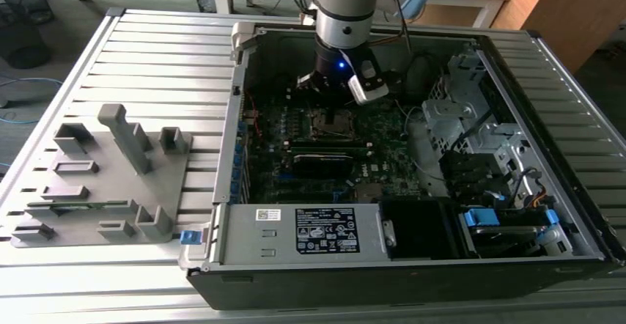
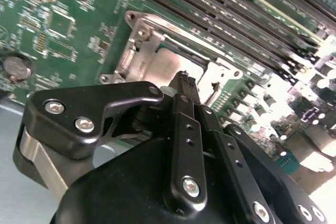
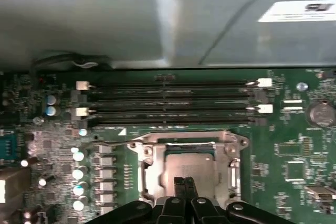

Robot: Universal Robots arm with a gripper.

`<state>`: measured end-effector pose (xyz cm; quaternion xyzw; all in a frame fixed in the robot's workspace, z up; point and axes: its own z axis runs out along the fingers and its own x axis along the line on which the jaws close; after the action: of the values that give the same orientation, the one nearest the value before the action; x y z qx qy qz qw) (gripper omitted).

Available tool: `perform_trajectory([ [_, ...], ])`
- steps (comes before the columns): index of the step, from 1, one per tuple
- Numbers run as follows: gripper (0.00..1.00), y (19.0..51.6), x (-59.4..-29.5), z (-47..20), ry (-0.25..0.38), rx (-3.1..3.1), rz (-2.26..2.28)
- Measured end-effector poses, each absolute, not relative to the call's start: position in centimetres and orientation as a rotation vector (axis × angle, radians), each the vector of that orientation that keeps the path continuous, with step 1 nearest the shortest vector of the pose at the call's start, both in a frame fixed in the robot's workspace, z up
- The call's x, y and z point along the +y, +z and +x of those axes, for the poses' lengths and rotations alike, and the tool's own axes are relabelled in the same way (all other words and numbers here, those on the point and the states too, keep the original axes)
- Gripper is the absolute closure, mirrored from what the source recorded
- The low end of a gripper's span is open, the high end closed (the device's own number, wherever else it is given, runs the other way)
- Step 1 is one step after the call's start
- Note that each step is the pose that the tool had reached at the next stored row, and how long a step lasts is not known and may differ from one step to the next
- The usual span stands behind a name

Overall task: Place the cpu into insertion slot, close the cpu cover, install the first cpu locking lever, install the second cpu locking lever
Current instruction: 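Close the cpu cover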

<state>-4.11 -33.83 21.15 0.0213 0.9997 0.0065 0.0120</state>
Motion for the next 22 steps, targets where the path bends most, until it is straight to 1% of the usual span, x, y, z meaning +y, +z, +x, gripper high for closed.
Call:
perform_trajectory([
  [12,0.89,20.9,-33.7,-6.1,0.008,3.117,0.066],
  [22,0.89,20.6,-33.6,-6.2,0.006,3.116,0.066],
])
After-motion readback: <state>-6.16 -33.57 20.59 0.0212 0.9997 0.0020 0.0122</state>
